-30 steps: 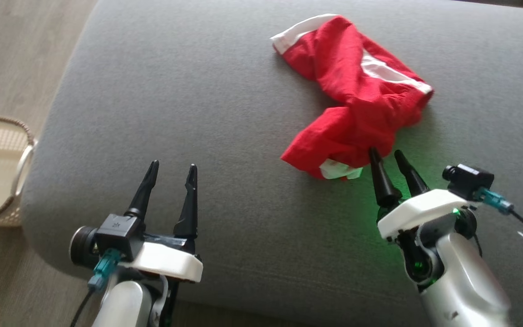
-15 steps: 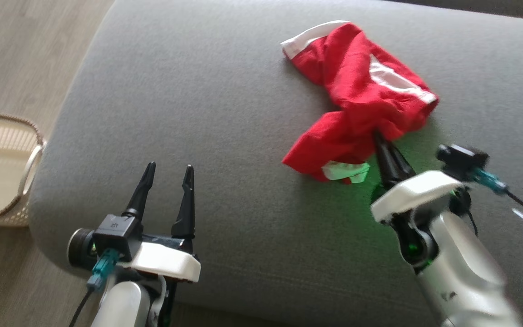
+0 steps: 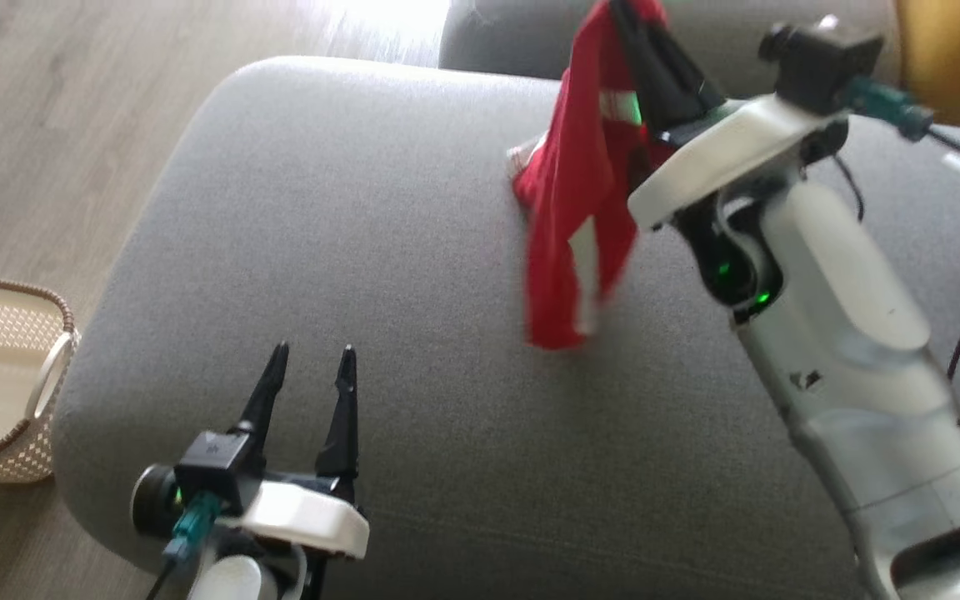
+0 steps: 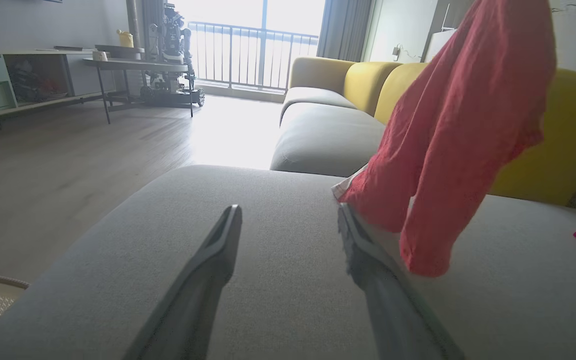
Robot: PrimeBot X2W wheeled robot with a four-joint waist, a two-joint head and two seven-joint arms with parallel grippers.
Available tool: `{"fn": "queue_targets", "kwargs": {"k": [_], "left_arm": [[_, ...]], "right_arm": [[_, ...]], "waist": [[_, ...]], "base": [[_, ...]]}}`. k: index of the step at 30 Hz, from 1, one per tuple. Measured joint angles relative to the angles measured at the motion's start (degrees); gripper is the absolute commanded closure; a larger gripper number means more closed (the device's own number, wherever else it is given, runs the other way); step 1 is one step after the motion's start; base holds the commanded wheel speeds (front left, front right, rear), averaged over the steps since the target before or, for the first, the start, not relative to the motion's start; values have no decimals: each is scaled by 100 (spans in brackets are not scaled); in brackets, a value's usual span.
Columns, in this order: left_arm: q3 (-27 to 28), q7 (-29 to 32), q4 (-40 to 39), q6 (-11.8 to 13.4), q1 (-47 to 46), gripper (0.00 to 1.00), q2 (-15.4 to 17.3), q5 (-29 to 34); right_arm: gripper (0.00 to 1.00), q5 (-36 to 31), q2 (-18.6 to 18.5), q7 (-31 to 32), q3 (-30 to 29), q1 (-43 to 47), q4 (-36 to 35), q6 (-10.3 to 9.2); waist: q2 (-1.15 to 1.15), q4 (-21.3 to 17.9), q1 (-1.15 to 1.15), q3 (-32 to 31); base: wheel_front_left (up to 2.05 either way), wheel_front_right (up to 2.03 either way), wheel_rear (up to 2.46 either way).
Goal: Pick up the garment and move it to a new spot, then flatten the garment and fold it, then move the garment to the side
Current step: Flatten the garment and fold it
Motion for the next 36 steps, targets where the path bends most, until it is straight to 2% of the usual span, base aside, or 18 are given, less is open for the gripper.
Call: {"fn": "queue_targets", "kwargs": {"k": [4,7,10,14,15,16,22,27,31,36], "left_arm": [[47,0,-3,49,180,0,5,-26],[49,0,-37,51,179,0,4,5],[33,0,-49,52,162,0,5,4],[31,0,-48,52,96,0,4,4],[30,0,-47,52,53,0,3,4],[30,0,-47,51,15,0,3,4],[30,0,-29,46,-110,0,3,5],[37,0,-7,42,-110,0,2,31],[67,0,-4,36,-109,0,2,32],[129,0,-12,-8,-109,0,3,32]], "right_arm": [[100,-1,-47,-160,-213,-121,-34,1],[100,-91,-321,-231,-513,9,192,0],[100,-549,-792,-159,-682,555,756,0],[100,-981,-961,214,-753,1047,1522,0],[53,-1083,-968,307,-789,1107,1715,0],[0,-1203,-964,376,-860,1122,1918,1],[0,-1827,-900,237,-1708,981,2677,0],[0,-2197,-621,-13,-2085,715,2738,1],[0,-2341,-497,-296,-2305,730,2349,1],[0,-2446,-238,-509,-2383,1067,1191,1]], "waist": [[0,-48,0,-75],[0,-98,0,-20],[0,-163,0,124],[0,-271,0,260],[0,-303,0,289],[0,-338,0,311],[0,-518,0,373],[0,-664,0,310],[0,-793,0,232],[0,-985,0,161]], "base": [[0,0,0],[0,0,0],[0,0,0],[0,0,0],[0,0,0],[0,0,0],[0,0,0],[0,0,0],[0,0,0],[0,0,0]]}}
